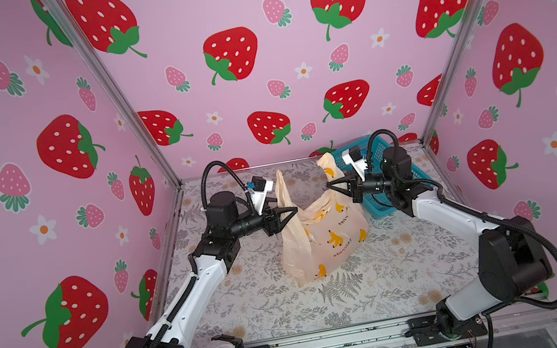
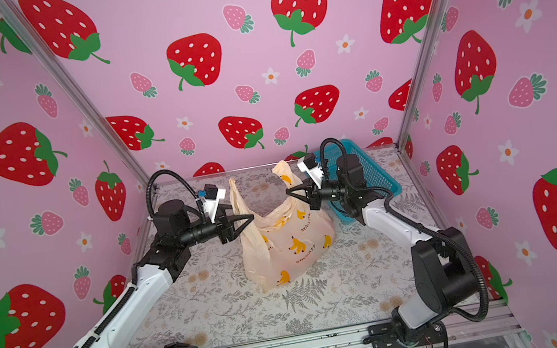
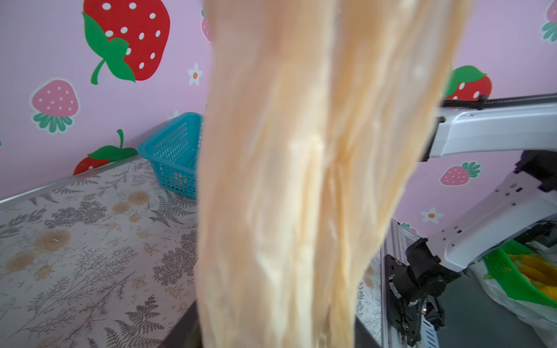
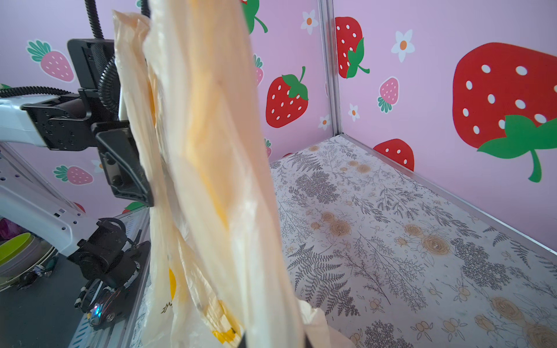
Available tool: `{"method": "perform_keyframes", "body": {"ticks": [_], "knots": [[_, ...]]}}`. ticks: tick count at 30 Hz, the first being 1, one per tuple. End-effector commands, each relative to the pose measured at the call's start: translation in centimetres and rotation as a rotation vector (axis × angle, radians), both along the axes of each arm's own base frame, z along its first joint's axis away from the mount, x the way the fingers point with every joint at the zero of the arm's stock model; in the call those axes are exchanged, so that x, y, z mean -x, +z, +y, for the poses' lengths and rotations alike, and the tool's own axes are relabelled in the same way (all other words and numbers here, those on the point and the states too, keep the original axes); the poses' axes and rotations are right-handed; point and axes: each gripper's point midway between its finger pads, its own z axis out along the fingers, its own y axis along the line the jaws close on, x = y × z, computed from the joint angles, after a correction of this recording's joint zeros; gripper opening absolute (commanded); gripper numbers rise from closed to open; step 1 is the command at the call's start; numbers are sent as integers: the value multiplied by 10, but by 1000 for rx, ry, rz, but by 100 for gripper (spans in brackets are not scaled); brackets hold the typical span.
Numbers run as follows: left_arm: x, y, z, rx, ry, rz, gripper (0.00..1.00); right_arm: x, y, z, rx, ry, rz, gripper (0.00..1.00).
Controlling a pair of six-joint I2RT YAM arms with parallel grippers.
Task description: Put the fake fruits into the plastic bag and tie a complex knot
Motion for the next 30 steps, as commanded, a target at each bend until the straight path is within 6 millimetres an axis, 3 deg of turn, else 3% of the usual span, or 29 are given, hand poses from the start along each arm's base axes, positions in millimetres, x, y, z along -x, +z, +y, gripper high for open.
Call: {"method": "perform_keyframes", "body": {"ticks": [1, 8, 12, 15, 21, 30], "knots": [[-2, 22, -3, 33, -34, -69, 43, 1, 1, -2, -11, 12, -17, 0], [1, 20, -4, 12, -60, -58, 13, -3, 1, -2, -27, -17, 40, 0], [10, 24, -7, -8, -93, -61, 1, -2, 0, -3, -30, -20, 66, 0], [23, 20, -18, -101, -153, -87, 0, 1, -4, -3, -11, -4, 53, 0], [40, -7, -40, -368, -257, -109, 0, 10, -9, -2, 36, 57, -1, 0], [26, -30, -54, -716, -319, -178, 0, 25, -9, -1, 27, 153, -7, 1]]}}
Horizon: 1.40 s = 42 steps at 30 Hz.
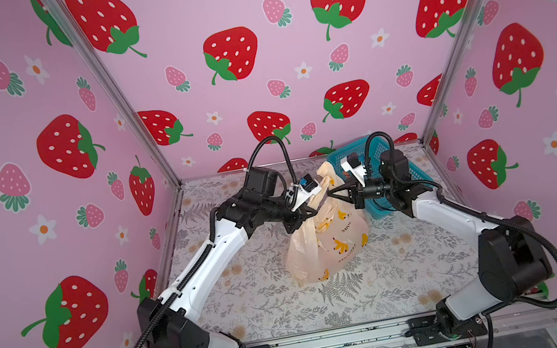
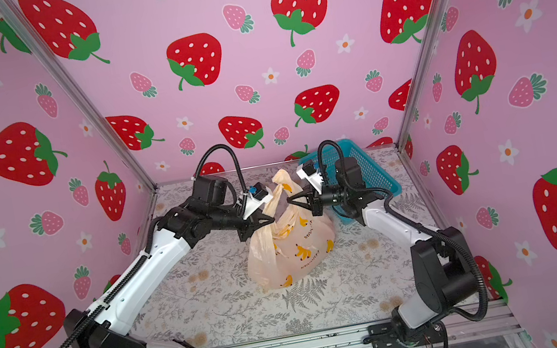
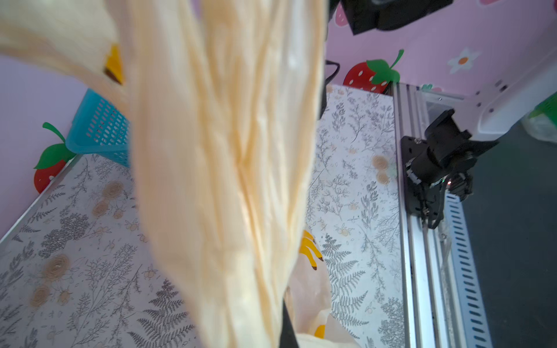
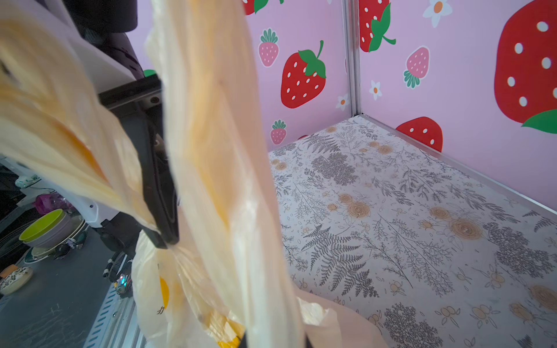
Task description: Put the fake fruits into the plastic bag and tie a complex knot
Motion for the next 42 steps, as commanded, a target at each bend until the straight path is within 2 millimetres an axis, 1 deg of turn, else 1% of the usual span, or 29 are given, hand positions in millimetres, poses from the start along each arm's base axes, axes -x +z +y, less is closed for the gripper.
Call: {"method": "perform_keyframes", "body": {"ticks": [1, 6, 8, 17, 23, 27, 36, 42], "knots": [[1, -14, 14, -191, -44, -61, 0, 7, 10, -1, -20, 68, -41, 2], [-8, -25, 13, -320, -71, -121, 0, 12, 8, -1, -29, 102, -40, 5], [-12, -25, 12, -339, -73, -121, 0, 13, 7, -1, -28, 106, -40, 7], [-23, -23, 0, -335, -68, -100, 0, 17, 1, -3, -21, 108, -72, 19], [-28, -21, -6, -309, -51, -93, 0, 20, -1, -5, -23, 110, -99, 31], [-29, -19, -11, -287, -48, -78, 0, 20, 1, -5, -31, 108, -110, 39], [-30, -21, -14, -299, -45, -78, 0, 24, 16, 2, -72, 111, -156, 50], [-31, -26, -17, -309, -50, -75, 0, 26, 22, 7, -94, 111, -168, 51]]}}
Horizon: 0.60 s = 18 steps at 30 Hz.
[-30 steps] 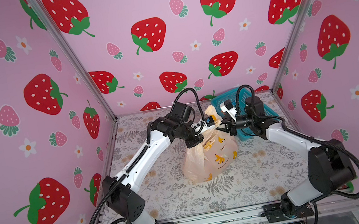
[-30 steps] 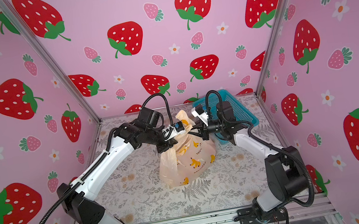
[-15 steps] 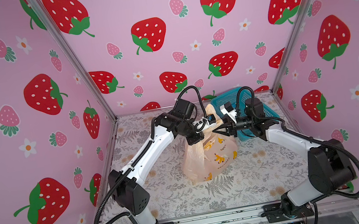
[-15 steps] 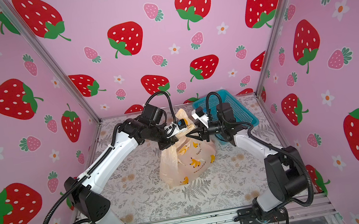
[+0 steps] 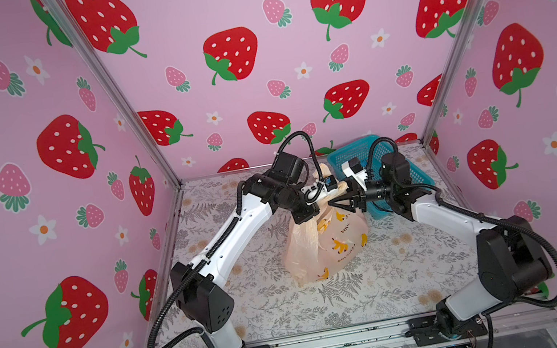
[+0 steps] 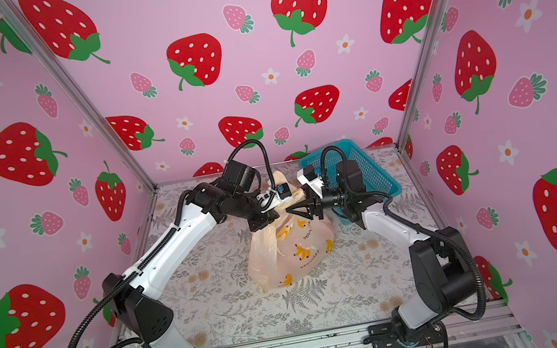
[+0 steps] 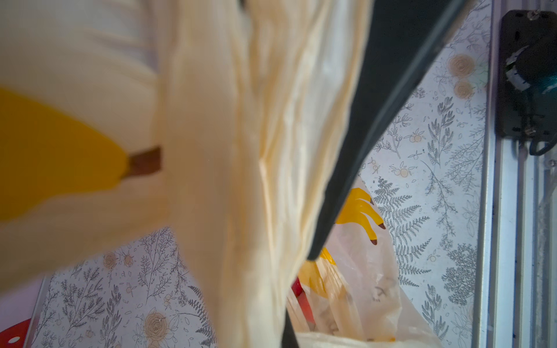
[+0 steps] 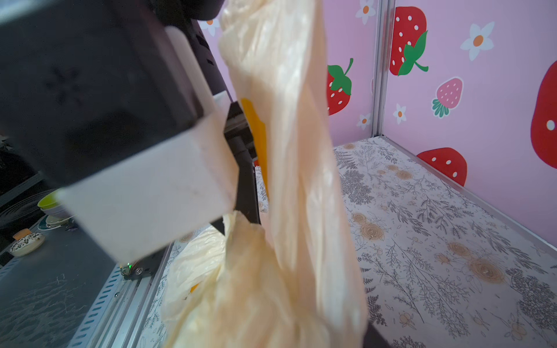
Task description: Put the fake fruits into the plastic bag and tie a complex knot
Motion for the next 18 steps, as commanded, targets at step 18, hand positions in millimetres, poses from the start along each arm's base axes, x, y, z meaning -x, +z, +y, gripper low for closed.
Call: {"method": "perform_keyframes", "body": {"ticks": [18], "knots": [[-7, 3, -10, -13, -10, -18, 0, 14, 19, 9, -49, 31, -68, 47]]}}
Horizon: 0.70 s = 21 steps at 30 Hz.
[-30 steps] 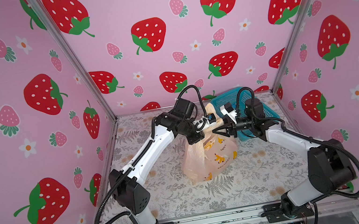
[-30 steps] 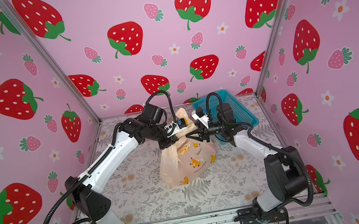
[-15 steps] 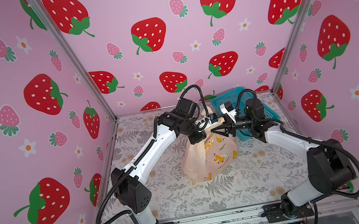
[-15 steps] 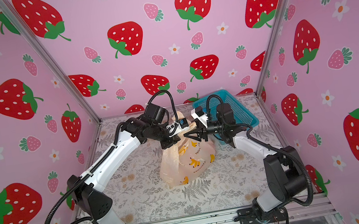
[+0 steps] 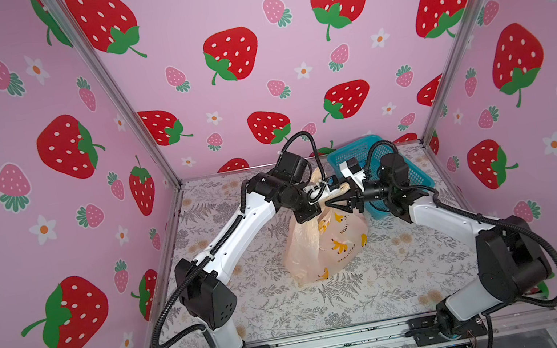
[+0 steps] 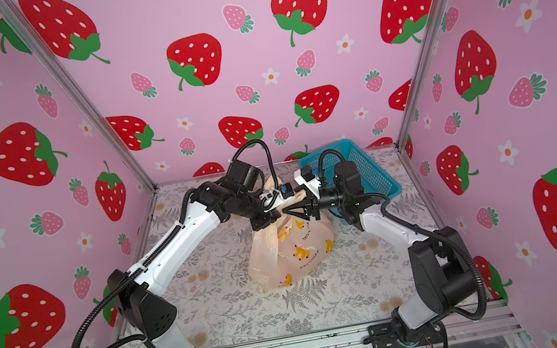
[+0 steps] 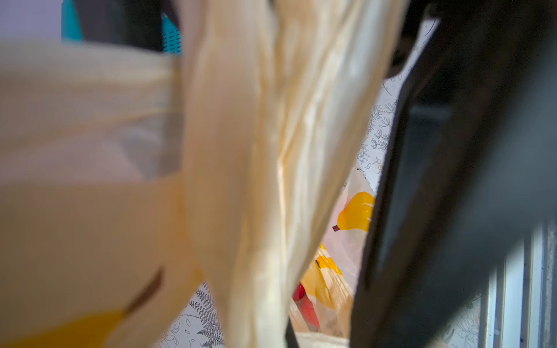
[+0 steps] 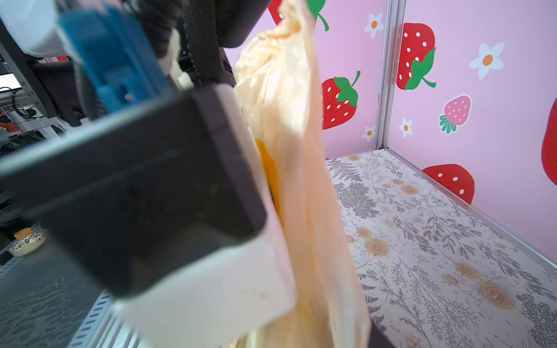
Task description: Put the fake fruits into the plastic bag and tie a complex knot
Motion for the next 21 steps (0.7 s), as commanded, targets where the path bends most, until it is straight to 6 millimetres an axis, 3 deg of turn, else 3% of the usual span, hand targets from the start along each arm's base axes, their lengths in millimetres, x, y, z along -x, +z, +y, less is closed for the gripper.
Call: {"method": "perform_keyframes", "body": {"ticks": [1, 10, 13, 18, 21], "knots": [[-2, 8, -4, 2, -16, -17, 0, 7, 10, 0, -20, 9, -39, 45], [-1, 11, -4, 19, 2, -12, 0, 4, 4, -1, -7, -11, -31, 16], [1, 18, -2, 58, 17, -3, 5, 4, 2, -2, -2, -22, -32, 9], [12, 37, -2, 183, 51, 37, 29, 4, 5, -5, -3, -45, -43, 0], [19, 48, 2, 271, 103, 81, 43, 4, 6, -6, -4, -54, -42, 0]]}}
